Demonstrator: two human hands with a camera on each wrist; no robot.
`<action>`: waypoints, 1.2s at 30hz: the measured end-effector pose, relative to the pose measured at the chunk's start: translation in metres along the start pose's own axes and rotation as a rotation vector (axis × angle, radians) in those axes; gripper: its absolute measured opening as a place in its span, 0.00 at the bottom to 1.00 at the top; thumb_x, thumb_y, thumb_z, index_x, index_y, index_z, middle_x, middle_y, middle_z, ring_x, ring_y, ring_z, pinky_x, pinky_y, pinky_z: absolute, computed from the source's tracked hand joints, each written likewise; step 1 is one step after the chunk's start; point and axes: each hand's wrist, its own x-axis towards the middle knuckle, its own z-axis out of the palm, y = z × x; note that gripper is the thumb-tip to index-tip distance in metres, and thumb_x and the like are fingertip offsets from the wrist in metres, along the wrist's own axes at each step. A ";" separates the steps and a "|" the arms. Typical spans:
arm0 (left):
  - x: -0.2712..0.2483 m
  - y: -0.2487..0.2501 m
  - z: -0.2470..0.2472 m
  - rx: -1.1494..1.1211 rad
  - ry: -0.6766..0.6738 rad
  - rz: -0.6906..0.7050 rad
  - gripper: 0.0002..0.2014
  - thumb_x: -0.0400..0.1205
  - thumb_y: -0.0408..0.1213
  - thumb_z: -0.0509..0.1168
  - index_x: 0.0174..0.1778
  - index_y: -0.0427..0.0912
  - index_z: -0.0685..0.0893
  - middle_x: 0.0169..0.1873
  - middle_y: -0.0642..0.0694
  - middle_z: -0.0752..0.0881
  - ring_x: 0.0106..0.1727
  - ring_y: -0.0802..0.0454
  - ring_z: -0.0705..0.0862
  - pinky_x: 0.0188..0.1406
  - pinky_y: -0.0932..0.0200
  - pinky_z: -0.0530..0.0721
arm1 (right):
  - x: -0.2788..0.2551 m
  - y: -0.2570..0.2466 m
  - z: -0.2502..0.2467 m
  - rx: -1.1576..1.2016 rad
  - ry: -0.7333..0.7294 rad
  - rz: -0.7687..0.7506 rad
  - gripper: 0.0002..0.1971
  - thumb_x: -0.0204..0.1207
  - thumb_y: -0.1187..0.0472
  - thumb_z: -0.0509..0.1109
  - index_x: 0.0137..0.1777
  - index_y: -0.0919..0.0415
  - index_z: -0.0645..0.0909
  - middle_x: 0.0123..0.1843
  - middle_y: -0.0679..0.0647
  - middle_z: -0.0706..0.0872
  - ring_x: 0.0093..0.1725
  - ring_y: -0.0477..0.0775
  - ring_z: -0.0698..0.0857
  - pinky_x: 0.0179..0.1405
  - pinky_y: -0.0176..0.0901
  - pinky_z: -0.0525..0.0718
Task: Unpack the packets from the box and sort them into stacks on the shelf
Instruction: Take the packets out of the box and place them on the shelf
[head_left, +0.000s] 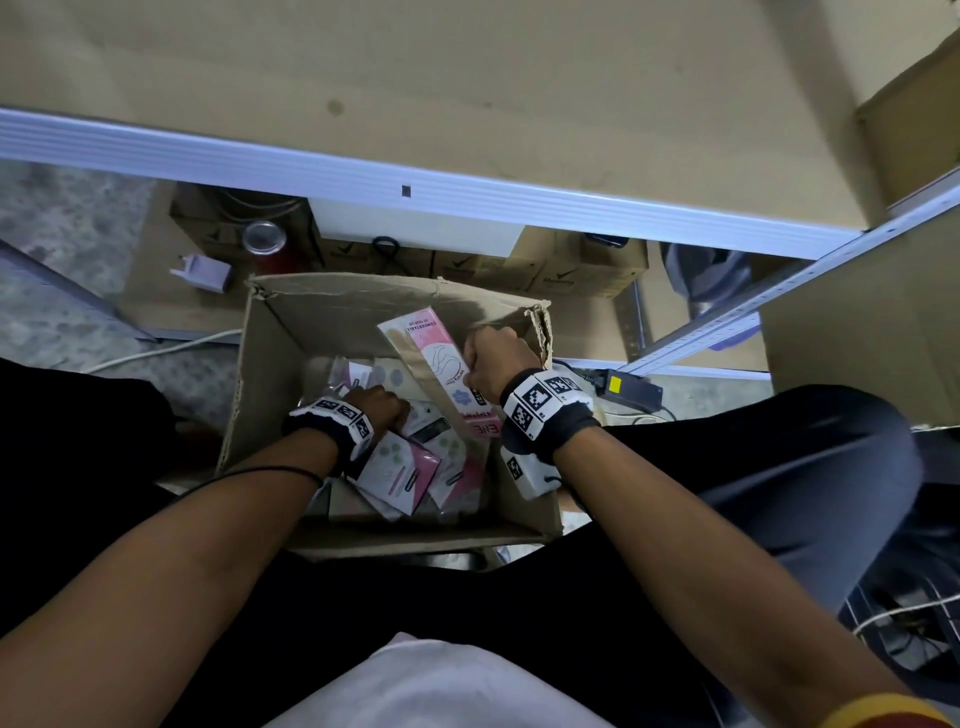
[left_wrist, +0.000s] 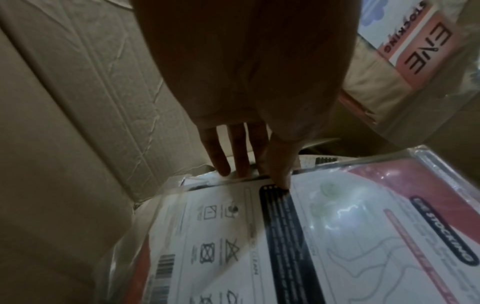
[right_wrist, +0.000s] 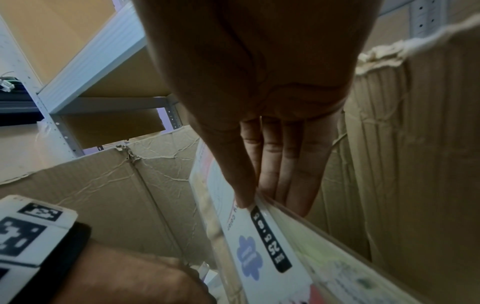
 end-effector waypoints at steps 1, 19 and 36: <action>0.000 -0.001 -0.001 0.012 -0.008 0.005 0.17 0.79 0.28 0.65 0.64 0.46 0.82 0.63 0.43 0.84 0.67 0.42 0.81 0.62 0.46 0.82 | 0.000 0.000 0.001 -0.006 -0.004 -0.002 0.08 0.74 0.65 0.76 0.51 0.61 0.82 0.58 0.61 0.82 0.54 0.62 0.85 0.59 0.55 0.86; -0.042 0.004 -0.054 -0.065 -0.031 -0.015 0.08 0.72 0.33 0.78 0.46 0.43 0.94 0.49 0.48 0.93 0.53 0.47 0.89 0.51 0.56 0.86 | -0.002 -0.008 0.006 -0.057 0.068 -0.033 0.10 0.74 0.64 0.77 0.54 0.60 0.84 0.60 0.61 0.82 0.58 0.62 0.85 0.61 0.55 0.85; -0.180 0.016 -0.174 -0.234 0.526 0.083 0.03 0.73 0.39 0.80 0.36 0.47 0.92 0.32 0.59 0.88 0.34 0.66 0.83 0.35 0.75 0.71 | -0.071 -0.009 -0.080 0.043 0.339 -0.193 0.09 0.65 0.64 0.81 0.40 0.55 0.84 0.48 0.57 0.90 0.50 0.59 0.88 0.53 0.47 0.88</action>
